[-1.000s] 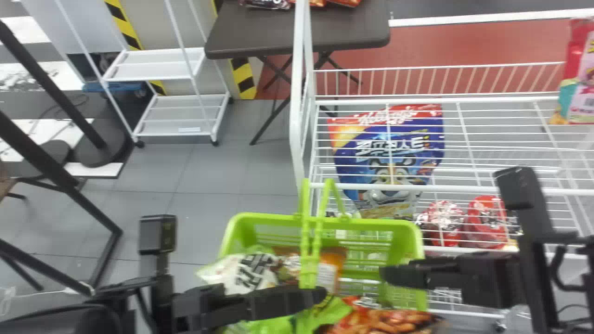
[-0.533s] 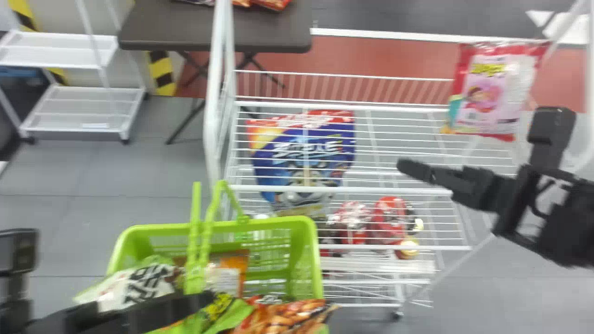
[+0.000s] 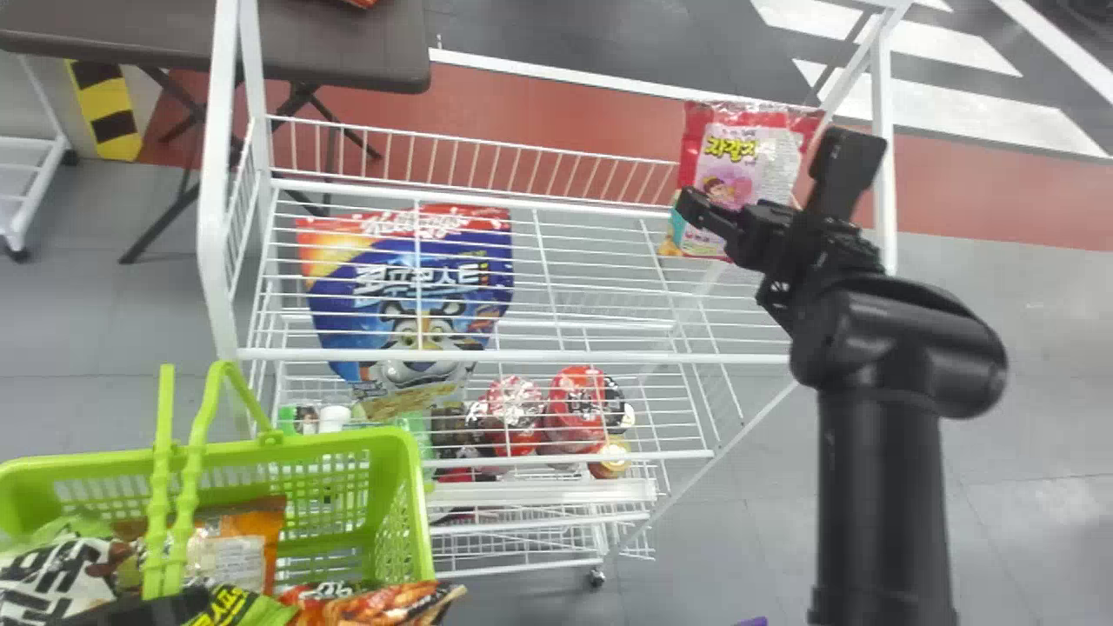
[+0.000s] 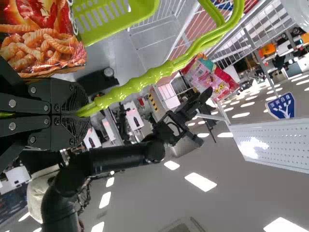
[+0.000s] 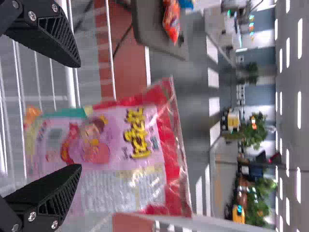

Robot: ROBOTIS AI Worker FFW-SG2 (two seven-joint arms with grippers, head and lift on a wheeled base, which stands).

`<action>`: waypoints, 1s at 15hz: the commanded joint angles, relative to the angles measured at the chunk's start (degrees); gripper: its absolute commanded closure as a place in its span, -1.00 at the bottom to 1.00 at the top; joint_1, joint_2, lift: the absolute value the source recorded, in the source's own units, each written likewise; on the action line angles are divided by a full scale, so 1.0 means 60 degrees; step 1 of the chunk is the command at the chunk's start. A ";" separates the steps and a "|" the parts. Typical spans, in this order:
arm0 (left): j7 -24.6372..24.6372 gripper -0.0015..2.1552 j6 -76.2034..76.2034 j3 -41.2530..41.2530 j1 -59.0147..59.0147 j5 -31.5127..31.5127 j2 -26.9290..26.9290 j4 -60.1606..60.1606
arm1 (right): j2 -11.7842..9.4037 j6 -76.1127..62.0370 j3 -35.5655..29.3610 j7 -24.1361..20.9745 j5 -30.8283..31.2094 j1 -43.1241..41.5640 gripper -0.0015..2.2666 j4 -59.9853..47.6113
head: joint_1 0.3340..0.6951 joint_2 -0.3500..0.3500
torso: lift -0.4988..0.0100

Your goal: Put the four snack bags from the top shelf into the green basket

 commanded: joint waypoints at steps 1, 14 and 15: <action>-0.0109 0.99 -0.0131 0.0116 0.0017 0.0085 0.0000 0.0188 | 0.0001 -0.0417 0.0124 -0.0284 0.0926 -0.0747 -0.93 0.1256 | 1.00 -1.00 | 0.95; -0.0109 0.99 -0.1127 0.0585 0.0339 0.0597 -0.0015 0.0994 | 0.0148 -0.1032 0.0022 -0.1412 0.1600 -0.1011 0.98 0.2501 | 1.00 -1.00 | 0.95; -0.0109 0.99 -0.1127 0.0585 0.0398 0.0656 -0.0030 0.0979 | 0.0133 -0.0886 -0.0008 -0.1412 0.1526 -0.0733 0.98 0.2032 | 1.00 -1.00 | 0.95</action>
